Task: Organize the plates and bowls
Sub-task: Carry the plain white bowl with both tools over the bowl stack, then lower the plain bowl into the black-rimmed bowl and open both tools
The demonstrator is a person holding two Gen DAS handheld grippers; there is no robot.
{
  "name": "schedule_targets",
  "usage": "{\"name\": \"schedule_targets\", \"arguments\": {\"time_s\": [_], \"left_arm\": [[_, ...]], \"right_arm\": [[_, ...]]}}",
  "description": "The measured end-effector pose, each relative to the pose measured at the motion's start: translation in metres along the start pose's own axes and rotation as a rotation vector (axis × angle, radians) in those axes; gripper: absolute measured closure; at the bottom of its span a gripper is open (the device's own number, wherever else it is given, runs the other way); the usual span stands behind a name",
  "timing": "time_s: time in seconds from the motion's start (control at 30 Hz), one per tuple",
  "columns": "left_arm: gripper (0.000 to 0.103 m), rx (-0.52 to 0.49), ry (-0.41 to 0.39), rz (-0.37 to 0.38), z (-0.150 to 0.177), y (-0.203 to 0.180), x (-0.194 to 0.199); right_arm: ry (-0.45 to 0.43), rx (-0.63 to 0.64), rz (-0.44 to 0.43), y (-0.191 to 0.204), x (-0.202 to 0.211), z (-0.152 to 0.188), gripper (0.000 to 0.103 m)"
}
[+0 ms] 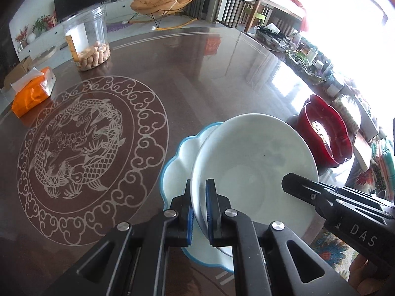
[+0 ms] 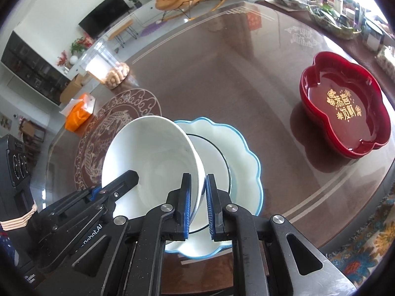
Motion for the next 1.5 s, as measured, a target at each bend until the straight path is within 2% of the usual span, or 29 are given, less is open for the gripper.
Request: {"name": "schedule_targets", "arguments": {"time_s": [0.1,0.2,0.37,0.43,0.6,0.83,0.97,1.03,1.1,1.13,1.37,1.47,1.5], "left_arm": [[0.095,-0.035,-0.01,-0.039,0.0,-0.006,-0.003],[0.095,-0.075,0.018,-0.078,0.0,-0.01,-0.011],[0.093,-0.131,0.028,-0.102,0.002,-0.014,-0.013],[0.093,-0.11,0.021,-0.084,-0.001,-0.011,-0.007],[0.093,-0.042,0.001,0.014,-0.013,0.0,0.01],[0.093,-0.006,-0.123,-0.03,-0.011,0.02,0.053],[0.093,0.021,-0.177,-0.052,-0.004,0.034,0.069],[0.093,0.025,-0.178,-0.052,0.002,0.038,0.068],[0.093,0.039,-0.169,-0.049,0.008,0.042,0.065],[0.093,0.046,-0.163,-0.049,0.011,0.044,0.063],[0.093,0.065,-0.144,-0.074,0.022,0.052,0.055],[0.093,0.061,-0.143,-0.078,0.024,0.053,0.054],[0.093,0.061,-0.143,-0.08,0.024,0.053,0.054]], "right_arm": [[0.008,0.001,0.0,-0.003,-0.006,0.003,0.091],[0.017,-0.007,0.007,-0.009,-0.01,0.005,0.092],[0.009,-0.009,0.013,-0.015,-0.012,0.007,0.092],[0.005,0.008,0.025,-0.015,-0.012,0.007,0.093],[-0.024,0.105,0.092,-0.007,-0.015,0.007,0.093],[-0.057,0.203,0.118,0.001,-0.017,0.004,0.089],[-0.053,0.203,0.069,0.002,-0.017,0.004,0.075],[-0.045,0.187,0.053,0.002,-0.017,0.003,0.07],[-0.035,0.14,0.004,0.001,-0.014,0.001,0.057],[-0.028,0.114,-0.023,0.0,-0.013,0.0,0.054],[0.057,-0.06,-0.122,-0.014,-0.009,-0.009,0.052],[0.069,-0.011,-0.078,-0.009,-0.007,-0.012,0.052],[0.081,-0.016,-0.077,-0.008,-0.007,-0.012,0.049]]}}
Point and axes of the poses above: each gripper's, at about its wrist camera, not at the fingertips, and x roughly against the way its jaws point, y to its left, z to its underside, the point moved 5 cm from there along -x, roughly the way its jaws point, and after that the axes turned 1 degree about z, right-handed, at the moved point
